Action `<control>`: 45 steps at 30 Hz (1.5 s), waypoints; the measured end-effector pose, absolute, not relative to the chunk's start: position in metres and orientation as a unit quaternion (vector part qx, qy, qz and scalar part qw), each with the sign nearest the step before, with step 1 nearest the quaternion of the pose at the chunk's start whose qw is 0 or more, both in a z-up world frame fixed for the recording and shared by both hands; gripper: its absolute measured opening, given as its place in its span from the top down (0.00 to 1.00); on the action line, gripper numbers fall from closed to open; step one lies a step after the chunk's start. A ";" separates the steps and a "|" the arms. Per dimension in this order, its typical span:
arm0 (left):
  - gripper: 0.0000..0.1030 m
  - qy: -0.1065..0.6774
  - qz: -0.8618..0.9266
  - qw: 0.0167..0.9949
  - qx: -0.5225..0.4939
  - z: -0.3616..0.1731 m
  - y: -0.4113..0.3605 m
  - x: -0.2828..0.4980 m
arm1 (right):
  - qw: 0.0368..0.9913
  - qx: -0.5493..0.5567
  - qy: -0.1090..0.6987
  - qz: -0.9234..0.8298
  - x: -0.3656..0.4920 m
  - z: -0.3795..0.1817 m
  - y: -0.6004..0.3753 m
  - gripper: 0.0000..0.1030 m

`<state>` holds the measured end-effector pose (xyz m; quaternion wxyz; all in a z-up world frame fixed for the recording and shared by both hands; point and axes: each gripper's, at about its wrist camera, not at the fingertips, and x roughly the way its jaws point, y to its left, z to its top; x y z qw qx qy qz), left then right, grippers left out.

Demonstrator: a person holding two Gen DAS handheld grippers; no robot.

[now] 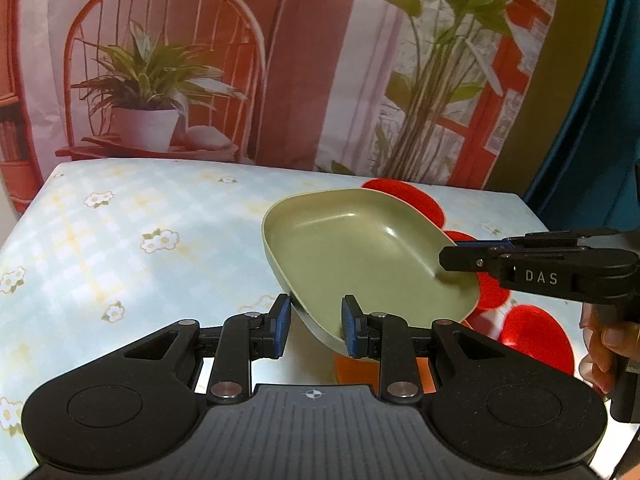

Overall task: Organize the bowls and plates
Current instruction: 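Close the left gripper on the green plate rim and lift it, then lower the held green plate onto the orange plate stack with the left gripper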

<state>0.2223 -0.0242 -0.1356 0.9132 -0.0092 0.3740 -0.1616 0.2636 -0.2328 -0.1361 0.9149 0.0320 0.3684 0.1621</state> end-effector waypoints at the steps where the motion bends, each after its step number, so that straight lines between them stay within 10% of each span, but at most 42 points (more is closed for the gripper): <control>1: 0.72 0.375 -0.164 0.912 -0.009 -0.136 -0.026 0.220 | 0.916 0.033 0.367 0.161 0.260 -0.135 -0.235 0.90; 45: 0.72 0.419 -0.216 0.882 0.006 -0.162 -0.060 0.188 | 0.911 0.060 0.387 0.130 0.200 -0.155 -0.286 0.90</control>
